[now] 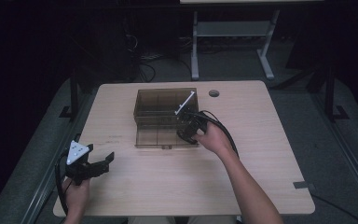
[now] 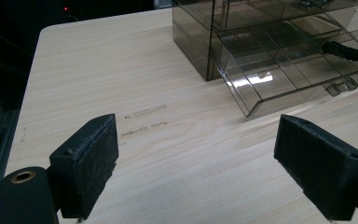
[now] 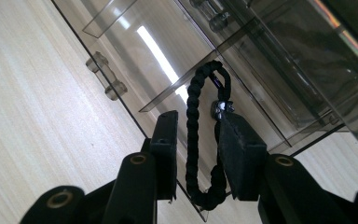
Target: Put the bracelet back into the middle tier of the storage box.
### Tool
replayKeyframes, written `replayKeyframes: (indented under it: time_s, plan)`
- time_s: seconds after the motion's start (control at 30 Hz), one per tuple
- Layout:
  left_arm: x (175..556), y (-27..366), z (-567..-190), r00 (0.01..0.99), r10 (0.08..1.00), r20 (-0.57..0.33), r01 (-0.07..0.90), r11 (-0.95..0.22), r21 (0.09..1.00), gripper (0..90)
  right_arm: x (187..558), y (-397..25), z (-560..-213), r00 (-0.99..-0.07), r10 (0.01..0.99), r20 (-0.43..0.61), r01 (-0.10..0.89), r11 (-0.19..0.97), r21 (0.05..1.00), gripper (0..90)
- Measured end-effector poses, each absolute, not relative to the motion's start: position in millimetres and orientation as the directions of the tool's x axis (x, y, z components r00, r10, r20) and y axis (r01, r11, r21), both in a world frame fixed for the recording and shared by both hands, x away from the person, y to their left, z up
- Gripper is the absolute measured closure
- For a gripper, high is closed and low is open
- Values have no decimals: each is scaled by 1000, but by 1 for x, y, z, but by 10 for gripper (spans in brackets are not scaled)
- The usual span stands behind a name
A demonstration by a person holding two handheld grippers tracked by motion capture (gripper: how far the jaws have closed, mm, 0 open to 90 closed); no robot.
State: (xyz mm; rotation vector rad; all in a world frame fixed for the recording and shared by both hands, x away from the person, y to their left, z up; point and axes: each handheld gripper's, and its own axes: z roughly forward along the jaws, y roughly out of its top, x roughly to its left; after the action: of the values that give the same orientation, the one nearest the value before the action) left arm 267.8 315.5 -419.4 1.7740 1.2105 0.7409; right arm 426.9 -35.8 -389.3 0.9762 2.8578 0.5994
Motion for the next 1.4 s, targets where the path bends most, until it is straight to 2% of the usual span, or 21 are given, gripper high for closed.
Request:
replayKeyframes:
  time_s: [0.4,0.7,1.4]
  plan:
    - [268,316,-419,358,934,12,437,-179,881,132,423,-34,-386,-807,588,64,561,726,399,615]
    - [267,317,-420,357,934,9,437,-176,882,133,421,-33,-384,-807,587,67,560,723,405,525]
    - [267,316,-420,364,931,10,437,-180,881,133,412,-38,-374,-806,586,81,559,708,433,445]
